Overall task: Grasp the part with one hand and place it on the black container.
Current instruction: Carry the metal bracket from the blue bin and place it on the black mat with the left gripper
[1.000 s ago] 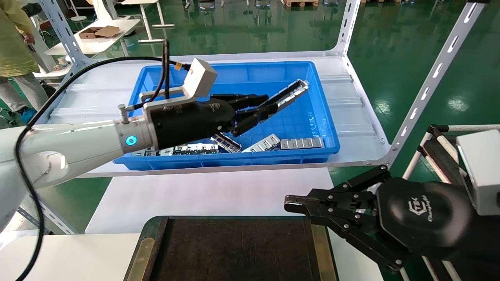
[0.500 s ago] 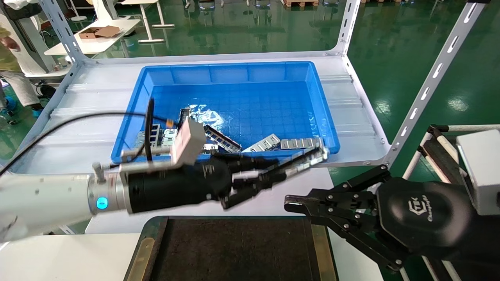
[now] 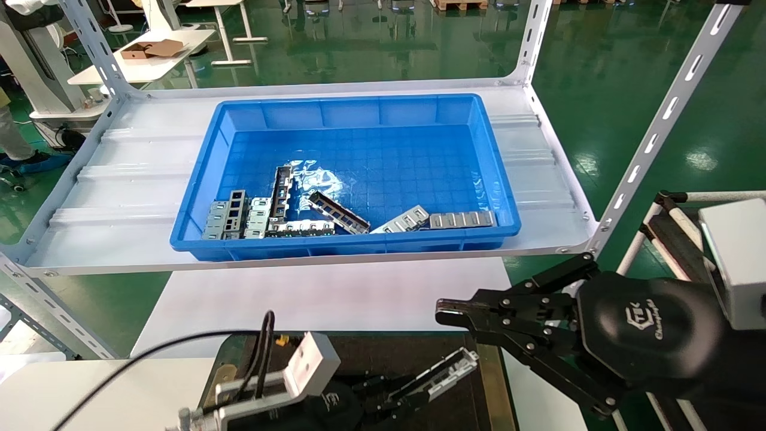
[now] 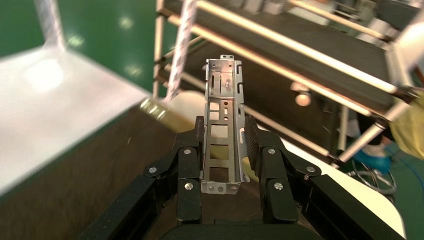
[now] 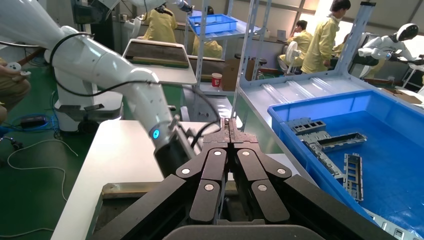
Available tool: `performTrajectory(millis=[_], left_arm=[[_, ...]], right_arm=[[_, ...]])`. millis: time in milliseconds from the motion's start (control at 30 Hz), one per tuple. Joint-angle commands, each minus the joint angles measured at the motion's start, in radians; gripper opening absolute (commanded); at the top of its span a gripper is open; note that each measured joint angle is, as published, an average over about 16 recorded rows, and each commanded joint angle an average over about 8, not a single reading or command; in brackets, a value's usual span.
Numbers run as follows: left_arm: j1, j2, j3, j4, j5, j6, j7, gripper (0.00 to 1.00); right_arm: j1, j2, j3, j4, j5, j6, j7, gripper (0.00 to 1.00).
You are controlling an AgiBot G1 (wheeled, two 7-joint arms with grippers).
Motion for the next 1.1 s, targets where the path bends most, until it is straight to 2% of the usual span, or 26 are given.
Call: performTrajectory(millis=[33, 300, 533, 833, 1100], left_arm=[[0.046, 0.000, 0.015, -0.021, 0.012, -0.067, -0.019, 0.00], [0.134, 0.099, 0.041, 0.010, 0.036, -0.327, -0.058, 0.00], [0.166, 0.202, 0.044, 0.067, 0.011, -0.497, -0.107, 0.00], [0.184, 0.324, 0.052, 0.132, -0.027, -0.661, -0.154, 0.00], [0.199, 0.402, 0.042, 0.165, -0.055, -0.757, -0.183, 0.00]], right_arm=[[0.000, 0.000, 0.000, 0.000, 0.000, 0.000, 0.000, 0.00], [0.000, 0.000, 0.000, 0.000, 0.000, 0.000, 0.000, 0.00], [0.000, 0.000, 0.000, 0.000, 0.000, 0.000, 0.000, 0.00], [0.000, 0.000, 0.000, 0.000, 0.000, 0.000, 0.000, 0.00], [0.000, 0.000, 0.000, 0.000, 0.000, 0.000, 0.000, 0.00]])
